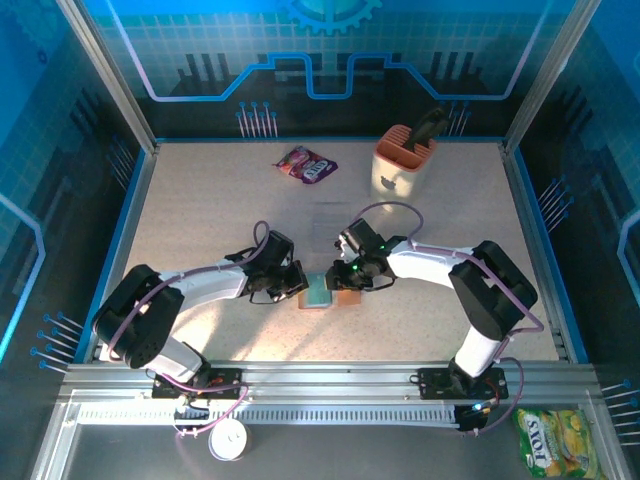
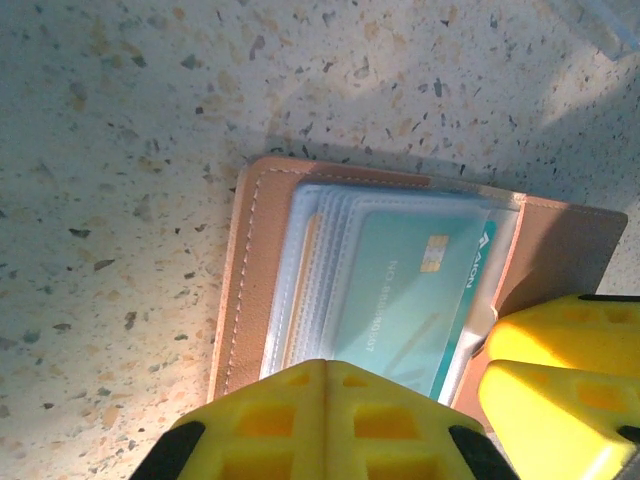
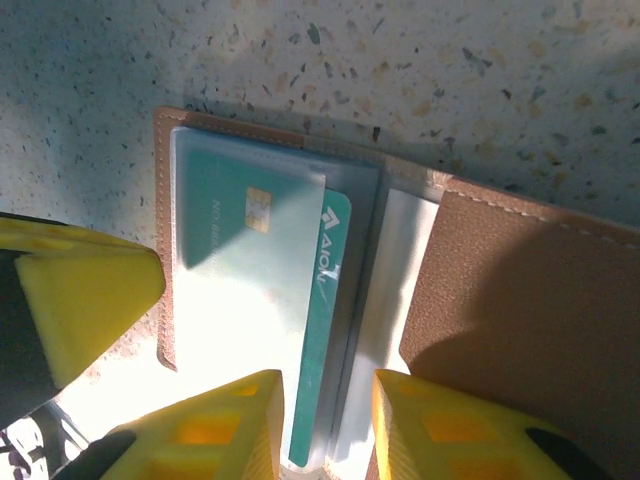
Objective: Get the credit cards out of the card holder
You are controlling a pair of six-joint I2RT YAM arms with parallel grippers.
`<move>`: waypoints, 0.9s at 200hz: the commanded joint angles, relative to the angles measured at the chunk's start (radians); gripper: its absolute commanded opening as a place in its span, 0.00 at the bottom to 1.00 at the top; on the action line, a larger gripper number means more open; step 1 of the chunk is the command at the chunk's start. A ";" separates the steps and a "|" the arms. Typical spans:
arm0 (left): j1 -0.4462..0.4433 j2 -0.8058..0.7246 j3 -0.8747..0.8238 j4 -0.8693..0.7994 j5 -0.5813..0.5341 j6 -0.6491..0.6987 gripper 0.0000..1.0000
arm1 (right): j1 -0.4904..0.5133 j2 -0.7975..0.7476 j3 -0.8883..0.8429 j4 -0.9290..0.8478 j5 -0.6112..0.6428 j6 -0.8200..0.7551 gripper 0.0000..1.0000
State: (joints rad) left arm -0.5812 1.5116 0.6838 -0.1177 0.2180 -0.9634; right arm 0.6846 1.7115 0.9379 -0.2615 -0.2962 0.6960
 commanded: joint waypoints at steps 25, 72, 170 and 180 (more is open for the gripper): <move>-0.006 0.013 -0.007 0.035 0.049 -0.022 0.02 | -0.015 -0.014 0.001 0.031 -0.048 0.016 0.32; -0.006 -0.010 -0.026 -0.007 0.011 -0.012 0.00 | -0.021 0.002 -0.010 0.096 -0.111 0.050 0.35; -0.006 0.050 -0.033 0.003 0.023 -0.021 0.00 | -0.030 0.029 -0.022 0.125 -0.137 0.066 0.36; -0.007 0.046 -0.031 -0.003 0.023 -0.020 0.00 | -0.030 0.034 -0.024 0.125 -0.137 0.068 0.36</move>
State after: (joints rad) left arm -0.5808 1.5364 0.6552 -0.0616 0.2508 -0.9703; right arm 0.6685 1.7214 0.9287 -0.1467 -0.4110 0.7536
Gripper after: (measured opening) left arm 0.051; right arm 0.362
